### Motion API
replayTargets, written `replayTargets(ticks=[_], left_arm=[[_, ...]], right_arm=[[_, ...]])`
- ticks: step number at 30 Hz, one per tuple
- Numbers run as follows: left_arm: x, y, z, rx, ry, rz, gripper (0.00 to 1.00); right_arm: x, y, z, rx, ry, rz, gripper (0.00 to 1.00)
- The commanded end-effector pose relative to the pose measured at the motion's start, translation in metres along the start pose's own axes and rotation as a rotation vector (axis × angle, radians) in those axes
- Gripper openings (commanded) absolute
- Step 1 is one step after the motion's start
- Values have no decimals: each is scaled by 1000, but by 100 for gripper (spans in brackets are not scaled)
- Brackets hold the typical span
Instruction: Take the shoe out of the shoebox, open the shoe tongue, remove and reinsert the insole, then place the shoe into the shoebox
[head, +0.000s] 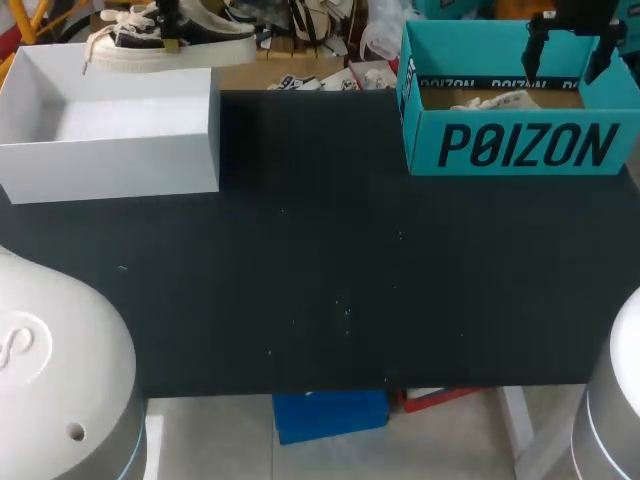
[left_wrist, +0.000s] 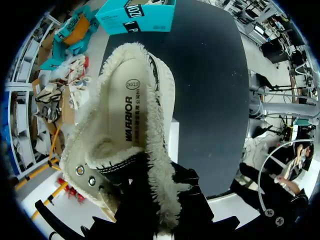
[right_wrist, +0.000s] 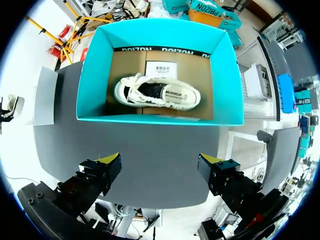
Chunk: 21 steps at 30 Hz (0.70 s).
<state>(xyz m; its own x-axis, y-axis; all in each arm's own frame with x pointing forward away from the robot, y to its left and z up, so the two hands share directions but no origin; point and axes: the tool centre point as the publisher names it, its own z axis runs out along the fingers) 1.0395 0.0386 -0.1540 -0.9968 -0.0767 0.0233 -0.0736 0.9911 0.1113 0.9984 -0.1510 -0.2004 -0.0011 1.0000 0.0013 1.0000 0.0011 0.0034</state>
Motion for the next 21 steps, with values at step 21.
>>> replayTargets(ticks=[21], left_arm=[[184,-139,60,-27,-387,-9,0]], right_arm=[[0,1,0,1,0,1,100]])
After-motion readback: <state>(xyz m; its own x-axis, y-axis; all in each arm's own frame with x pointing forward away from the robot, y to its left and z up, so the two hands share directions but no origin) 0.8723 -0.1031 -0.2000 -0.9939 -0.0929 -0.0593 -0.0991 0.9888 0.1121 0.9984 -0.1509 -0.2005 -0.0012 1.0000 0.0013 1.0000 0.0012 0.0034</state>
